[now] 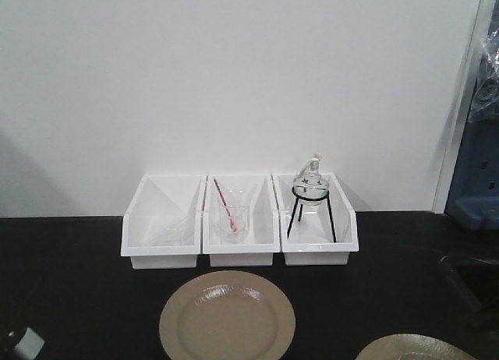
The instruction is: Arrange circular plates on left workspace
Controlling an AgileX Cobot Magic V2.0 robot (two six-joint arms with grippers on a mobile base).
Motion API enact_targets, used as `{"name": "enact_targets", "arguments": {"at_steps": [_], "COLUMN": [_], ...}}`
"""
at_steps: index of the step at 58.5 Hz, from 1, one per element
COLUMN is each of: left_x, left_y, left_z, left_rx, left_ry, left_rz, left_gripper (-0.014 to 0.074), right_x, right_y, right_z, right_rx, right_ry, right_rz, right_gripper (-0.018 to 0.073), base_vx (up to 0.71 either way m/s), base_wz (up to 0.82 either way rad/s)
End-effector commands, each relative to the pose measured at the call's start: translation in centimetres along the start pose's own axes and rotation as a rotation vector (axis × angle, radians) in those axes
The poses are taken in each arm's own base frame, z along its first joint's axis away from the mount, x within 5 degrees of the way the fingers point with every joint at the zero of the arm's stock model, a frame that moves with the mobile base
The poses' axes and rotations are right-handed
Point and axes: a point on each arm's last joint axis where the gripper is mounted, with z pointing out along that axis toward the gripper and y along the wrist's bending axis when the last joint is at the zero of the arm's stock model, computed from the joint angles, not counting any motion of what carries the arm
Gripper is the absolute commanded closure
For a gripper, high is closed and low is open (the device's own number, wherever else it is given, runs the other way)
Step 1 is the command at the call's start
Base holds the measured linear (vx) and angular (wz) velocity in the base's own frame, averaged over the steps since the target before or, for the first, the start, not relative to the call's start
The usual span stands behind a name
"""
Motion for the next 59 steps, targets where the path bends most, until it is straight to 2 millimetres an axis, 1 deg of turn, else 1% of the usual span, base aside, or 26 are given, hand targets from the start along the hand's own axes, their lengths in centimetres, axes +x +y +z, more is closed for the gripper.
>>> {"name": "enact_targets", "arguments": {"at_steps": [1, 7, 10, 15, 23, 26, 33, 43, 52, 59], "left_x": [0.6, 1.6, 1.8, 1.7, 1.7, 1.7, 1.5, 1.5, 1.6, 1.6], "left_y": [-1.2, -1.5, -1.6, -1.7, -1.6, -1.6, -1.4, -1.4, -1.5, -1.5], "left_z": [-0.7, -0.9, -1.1, -1.2, -1.2, -1.2, -1.2, -1.2, -1.2, -1.2], "left_rx": [0.028, 0.007, 0.004, -0.002, -0.007, -0.01, -0.034, -0.029, -0.024, -0.023], "left_ry": [-0.041, -0.031, -0.039, -0.051, -0.054, -0.056, -0.072, -0.069, -0.066, -0.065], "left_rz": [0.054, 0.084, 0.087, 0.093, 0.093, 0.094, 0.095, 0.095, 0.096, 0.096], "left_gripper": [0.0597, 0.0597, 0.0597, 0.0597, 0.0597, 0.0597, 0.0597, 0.0597, 0.0596, 0.0596], "right_x": [-1.1, -2.1, -2.6, -3.1, -3.0, -3.0, -3.0, -3.1, -3.0, -2.9], "right_y": [-0.1, -1.7, -2.6, -4.1, -7.1, -7.8, -8.4, -8.8, -8.7, -8.1], "right_z": [-0.7, -1.5, -2.2, -2.7, -2.1, -1.9, -1.0, 0.9, 2.7, 4.0], "right_rx": [-0.019, -0.024, -0.022, -0.02, -0.024, -0.027, -0.032, -0.086, -0.126, -0.157], "right_ry": [-0.045, -0.064, -0.085, -0.093, -0.055, -0.045, -0.029, 0.015, 0.061, 0.105], "right_rz": [-0.022, 0.01, 0.031, 0.054, 0.077, 0.07, 0.04, 0.041, 0.04, 0.013], "right_gripper": [0.0016, 0.0016, 0.0016, 0.0016, 0.0016, 0.0016, 0.0016, 0.0016, 0.0016, 0.0016], "base_vx": [0.0, 0.0, 0.0, 0.0, 0.0, 0.0, 0.0, 0.0, 0.0, 0.0], "base_wz": [0.0, 0.0, 0.0, 0.0, 0.0, 0.0, 0.0, 0.0, 0.0, 0.0]}}
